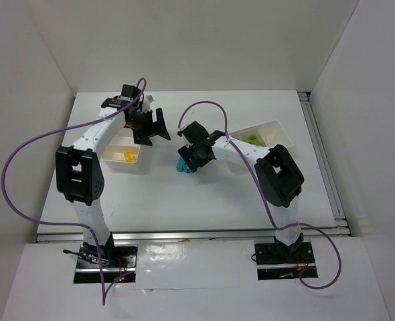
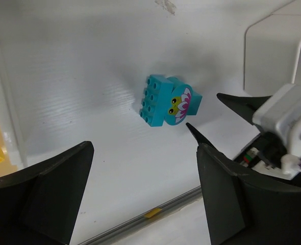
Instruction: Sort the legos into containers by color
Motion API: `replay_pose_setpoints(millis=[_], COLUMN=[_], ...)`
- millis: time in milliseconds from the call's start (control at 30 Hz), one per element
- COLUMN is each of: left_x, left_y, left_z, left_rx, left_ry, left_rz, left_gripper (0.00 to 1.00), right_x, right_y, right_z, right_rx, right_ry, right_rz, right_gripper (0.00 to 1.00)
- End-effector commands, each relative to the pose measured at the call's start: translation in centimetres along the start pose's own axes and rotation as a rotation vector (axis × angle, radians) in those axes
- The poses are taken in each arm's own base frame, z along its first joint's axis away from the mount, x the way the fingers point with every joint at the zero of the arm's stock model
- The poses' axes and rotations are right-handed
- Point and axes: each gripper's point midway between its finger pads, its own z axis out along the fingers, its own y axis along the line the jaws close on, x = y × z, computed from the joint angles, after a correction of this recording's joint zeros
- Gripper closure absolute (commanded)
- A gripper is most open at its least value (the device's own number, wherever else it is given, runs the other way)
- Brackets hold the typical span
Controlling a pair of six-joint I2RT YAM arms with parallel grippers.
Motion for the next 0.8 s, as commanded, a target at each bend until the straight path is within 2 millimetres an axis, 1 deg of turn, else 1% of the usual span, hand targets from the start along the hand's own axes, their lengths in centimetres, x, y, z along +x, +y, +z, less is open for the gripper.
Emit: replay_pose_setpoints(millis=[0, 33, 67, 100, 133, 167, 267, 333, 367, 400, 433, 467, 500, 533, 567, 600, 633, 667, 700, 733, 767], left_x=[-0.3, -0.5, -0.5, -0.5, -0.5, -0.4, -0.4, -0.4, -0.4, -0.4, -0.4, -0.6, -0.6, -0.6, -0.6, -0.6, -0.5, -0.5, -0.6, -1.1, -0.7], left_y=[-0.4, -0.2, -0.2, -0.2, -0.2, 0.0, -0.1, -0.1, -0.1, -0.1, -0.1, 0.2, 0.2, 0.2, 0.2, 0.2, 0.4, 0.4, 0.5, 0.8, 1.1], left_z=[-1.7, -1.9, -1.9, -1.9, -1.9, -1.6, -1.6, -1.6, -1.6, -1.6, -1.6, -1.7, -1.7, -1.7, -1.7, -1.7, -1.4, -1.4, -1.4, -1.7, -1.3], left_rx=[0.009, 0.009, 0.009, 0.009, 0.009, 0.006, 0.014, 0.014, 0.014, 0.014, 0.014, 0.012, 0.012, 0.012, 0.012, 0.012, 0.009, 0.009, -0.001, -0.002, -0.01], left_ry=[-0.031, -0.043, -0.044, -0.044, -0.044, -0.036, -0.032, -0.032, -0.032, -0.032, -0.032, -0.037, -0.037, -0.037, -0.037, -0.037, -0.029, -0.029, -0.033, -0.047, -0.027], left_rz=[-0.017, -0.021, -0.021, -0.021, -0.021, -0.025, -0.025, -0.025, -0.025, -0.025, -0.025, -0.032, -0.032, -0.032, -0.032, -0.032, -0.036, -0.036, -0.036, -0.042, -0.041], left_gripper=[0.07, 0.07, 0.07, 0.07, 0.07, 0.07, 0.07, 0.07, 0.07, 0.07, 0.07, 0.07, 0.07, 0.07, 0.07, 0.07, 0.07, 0.07, 0.07, 0.07, 0.07], right_x=[-1.3, -1.1, -1.4, -1.7, -1.9, -2.4, -3.3, -3.9, -3.9, -4.3, -4.3, -4.6, -4.1, -4.2, -4.3, -3.8, -4.3, -4.3, -4.9, -4.8, -5.1], right_y=[-0.4, -0.4, -0.4, -0.5, -0.4, -0.6, -0.9, -1.0, -0.7, -0.4, -0.4, -0.3, -0.1, 0.1, 0.3, 0.3, 0.7, 0.9, 1.1, 1.3, 1.4], right_z=[0.5, 0.8, 1.3, 1.4, 2.1, 2.3, 3.3, 3.4, 3.8, 3.9, 3.9, 3.7, 3.9, 4.1, 3.9, 4.0, 3.7, 3.8, 3.4, 3.6, 3.2], right_rx=[0.001, 0.001, 0.001, 0.001, 0.001, 0.012, 0.034, 0.035, 0.023, 0.009, 0.008, -0.001, -0.013, -0.023, -0.032, -0.032, -0.056, -0.066, -0.074, -0.09, -0.098], right_ry=[-0.007, 0.002, -0.013, -0.024, -0.024, -0.036, -0.04, -0.052, -0.054, -0.071, -0.071, -0.087, -0.077, -0.089, -0.1, -0.09, -0.109, -0.116, -0.139, -0.144, -0.155], right_rz=[-0.107, -0.12, -0.128, -0.145, -0.145, -0.161, -0.181, -0.206, -0.206, -0.214, -0.214, -0.213, -0.215, -0.214, -0.214, -0.214, -0.214, -0.214, -0.214, -0.225, -0.234], right_gripper=[0.29, 0.29, 0.29, 0.29, 0.29, 0.29, 0.29, 0.3, 0.31, 0.33, 0.34, 0.36, 0.38, 0.4, 0.4, 0.42, 0.43, 0.45, 0.45, 0.45, 0.44])
